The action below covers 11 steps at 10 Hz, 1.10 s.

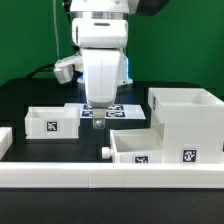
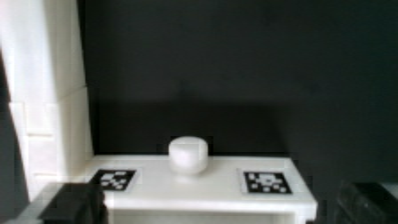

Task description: Assemble drawer

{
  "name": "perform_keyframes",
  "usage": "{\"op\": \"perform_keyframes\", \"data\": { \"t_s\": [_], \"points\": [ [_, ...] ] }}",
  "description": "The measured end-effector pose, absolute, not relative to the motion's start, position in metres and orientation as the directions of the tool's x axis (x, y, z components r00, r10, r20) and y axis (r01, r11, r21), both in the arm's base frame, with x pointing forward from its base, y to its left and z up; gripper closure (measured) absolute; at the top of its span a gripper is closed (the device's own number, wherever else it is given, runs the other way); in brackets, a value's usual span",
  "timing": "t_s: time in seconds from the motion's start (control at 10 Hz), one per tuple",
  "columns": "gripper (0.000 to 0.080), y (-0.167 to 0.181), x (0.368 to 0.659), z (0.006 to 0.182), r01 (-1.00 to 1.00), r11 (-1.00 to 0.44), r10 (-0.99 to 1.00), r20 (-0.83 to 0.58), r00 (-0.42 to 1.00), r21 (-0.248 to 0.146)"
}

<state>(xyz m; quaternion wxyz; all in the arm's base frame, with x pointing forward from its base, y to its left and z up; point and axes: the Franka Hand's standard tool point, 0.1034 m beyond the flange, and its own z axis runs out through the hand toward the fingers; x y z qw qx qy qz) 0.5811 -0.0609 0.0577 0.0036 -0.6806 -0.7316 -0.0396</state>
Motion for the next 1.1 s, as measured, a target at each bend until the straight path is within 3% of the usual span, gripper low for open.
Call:
{"op": "perform_keyframes", "data": {
  "t_s": [0.3, 0.6, 0.8, 1.1],
  "points": [
    [0.015, -0.07, 0.591, 0.045, 0.998, 0.051, 0.991, 0.12, -0.056, 0.042],
    [0.015, -0.064, 0.594, 0.031, 0.997, 0.045, 0.991, 0.123, -0.053, 0.066],
    [0.015, -0.059, 0.596, 0.023, 0.993, 0.043, 0.991, 0.12, -0.056, 0.11],
    [0.015, -0.046, 0.594, 0.017, 0.995, 0.028, 0.992, 0.123, -0.04, 0.097]
  ]
}}
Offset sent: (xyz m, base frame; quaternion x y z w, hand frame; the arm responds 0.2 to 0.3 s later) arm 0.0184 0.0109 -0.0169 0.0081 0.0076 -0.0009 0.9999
